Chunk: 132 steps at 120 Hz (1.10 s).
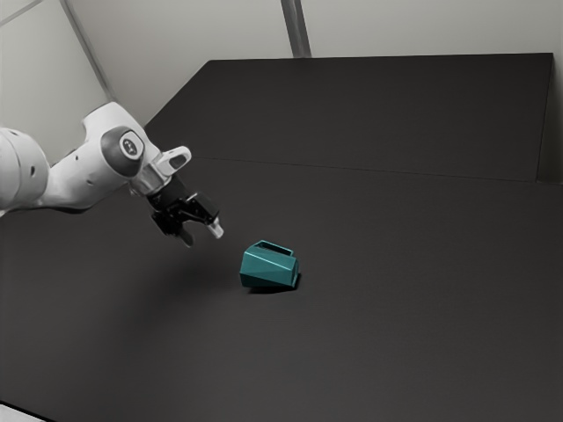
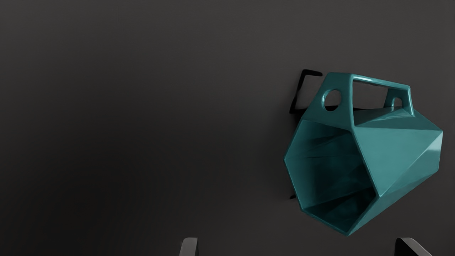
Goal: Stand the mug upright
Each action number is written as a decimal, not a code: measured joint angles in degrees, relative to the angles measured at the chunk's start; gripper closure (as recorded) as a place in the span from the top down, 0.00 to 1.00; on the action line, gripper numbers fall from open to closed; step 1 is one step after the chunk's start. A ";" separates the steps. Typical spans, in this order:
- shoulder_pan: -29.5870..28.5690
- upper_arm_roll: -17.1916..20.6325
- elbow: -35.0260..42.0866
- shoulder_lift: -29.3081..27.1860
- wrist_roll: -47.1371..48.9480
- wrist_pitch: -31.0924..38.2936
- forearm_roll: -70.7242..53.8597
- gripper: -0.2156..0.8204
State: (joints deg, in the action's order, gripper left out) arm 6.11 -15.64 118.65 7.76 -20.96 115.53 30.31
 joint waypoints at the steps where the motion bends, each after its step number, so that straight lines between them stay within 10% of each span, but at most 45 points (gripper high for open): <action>1: -0.01 0.00 0.12 0.14 -0.07 0.02 0.46 0.79; 132: 5.22 -0.01 -1.82 10.14 -14.72 -0.11 29.47 0.76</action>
State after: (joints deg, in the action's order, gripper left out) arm 11.33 -15.65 116.83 17.90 -35.68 115.42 59.78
